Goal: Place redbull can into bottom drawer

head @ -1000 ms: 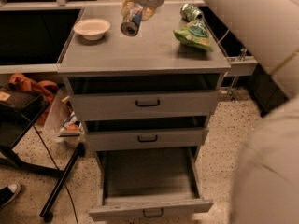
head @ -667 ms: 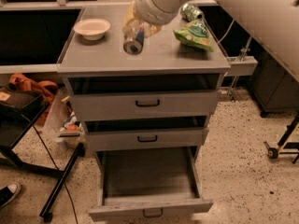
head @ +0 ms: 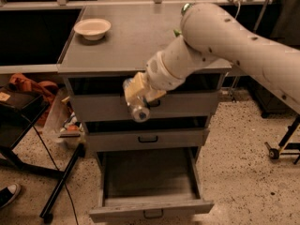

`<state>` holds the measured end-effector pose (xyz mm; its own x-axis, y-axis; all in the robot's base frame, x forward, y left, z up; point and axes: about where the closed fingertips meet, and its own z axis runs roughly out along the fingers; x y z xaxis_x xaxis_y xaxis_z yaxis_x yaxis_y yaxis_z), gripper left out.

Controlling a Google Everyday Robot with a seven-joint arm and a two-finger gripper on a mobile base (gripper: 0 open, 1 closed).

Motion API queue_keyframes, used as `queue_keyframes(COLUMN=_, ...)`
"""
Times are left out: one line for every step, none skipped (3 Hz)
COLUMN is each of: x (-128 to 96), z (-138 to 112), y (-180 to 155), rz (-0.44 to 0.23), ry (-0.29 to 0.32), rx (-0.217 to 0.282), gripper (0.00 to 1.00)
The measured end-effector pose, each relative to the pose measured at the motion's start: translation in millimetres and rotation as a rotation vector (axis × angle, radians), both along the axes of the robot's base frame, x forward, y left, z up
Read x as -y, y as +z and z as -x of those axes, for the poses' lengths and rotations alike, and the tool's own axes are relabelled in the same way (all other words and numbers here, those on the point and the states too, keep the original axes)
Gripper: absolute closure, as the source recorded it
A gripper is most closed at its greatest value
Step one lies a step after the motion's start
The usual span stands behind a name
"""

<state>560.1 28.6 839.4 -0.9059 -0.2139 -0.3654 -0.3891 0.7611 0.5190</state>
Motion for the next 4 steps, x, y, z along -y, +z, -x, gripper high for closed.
queue_keyframes(x=3, z=11, y=-8, rz=-0.004, ry=0.09, rx=0.036, gripper=1.0)
queue_keyframes(x=3, z=11, y=-8, rz=-0.003, ry=0.089, rx=0.036, gripper=1.0)
queue_keyframes(x=5, z=7, y=-42, rz=0.07, ry=0.058, rx=0.025, gripper=1.0)
queue_keyframes(x=27, z=11, y=-128, rz=0.177, ry=-0.039, rx=-0.052, gripper=1.0)
